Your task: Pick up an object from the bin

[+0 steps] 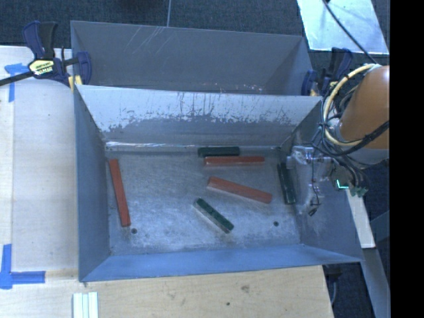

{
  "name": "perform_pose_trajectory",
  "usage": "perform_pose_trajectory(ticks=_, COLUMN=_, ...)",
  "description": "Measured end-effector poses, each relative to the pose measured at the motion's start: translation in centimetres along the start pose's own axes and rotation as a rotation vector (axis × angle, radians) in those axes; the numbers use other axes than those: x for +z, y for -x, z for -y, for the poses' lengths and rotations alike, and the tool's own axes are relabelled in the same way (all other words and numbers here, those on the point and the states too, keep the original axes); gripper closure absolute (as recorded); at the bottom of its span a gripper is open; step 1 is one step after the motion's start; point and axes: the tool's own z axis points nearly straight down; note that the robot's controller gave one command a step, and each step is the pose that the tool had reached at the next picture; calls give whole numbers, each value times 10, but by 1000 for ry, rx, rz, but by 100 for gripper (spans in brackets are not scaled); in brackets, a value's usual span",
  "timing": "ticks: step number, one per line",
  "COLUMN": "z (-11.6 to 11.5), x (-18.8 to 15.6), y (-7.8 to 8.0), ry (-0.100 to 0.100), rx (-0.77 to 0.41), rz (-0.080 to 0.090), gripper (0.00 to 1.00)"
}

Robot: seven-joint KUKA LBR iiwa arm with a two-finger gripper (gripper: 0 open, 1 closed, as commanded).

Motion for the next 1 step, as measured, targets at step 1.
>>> perform_pose_trajectory(ticks=1, z=-57, x=91, y=18, ry=1, rx=219, rz=5, gripper=0)
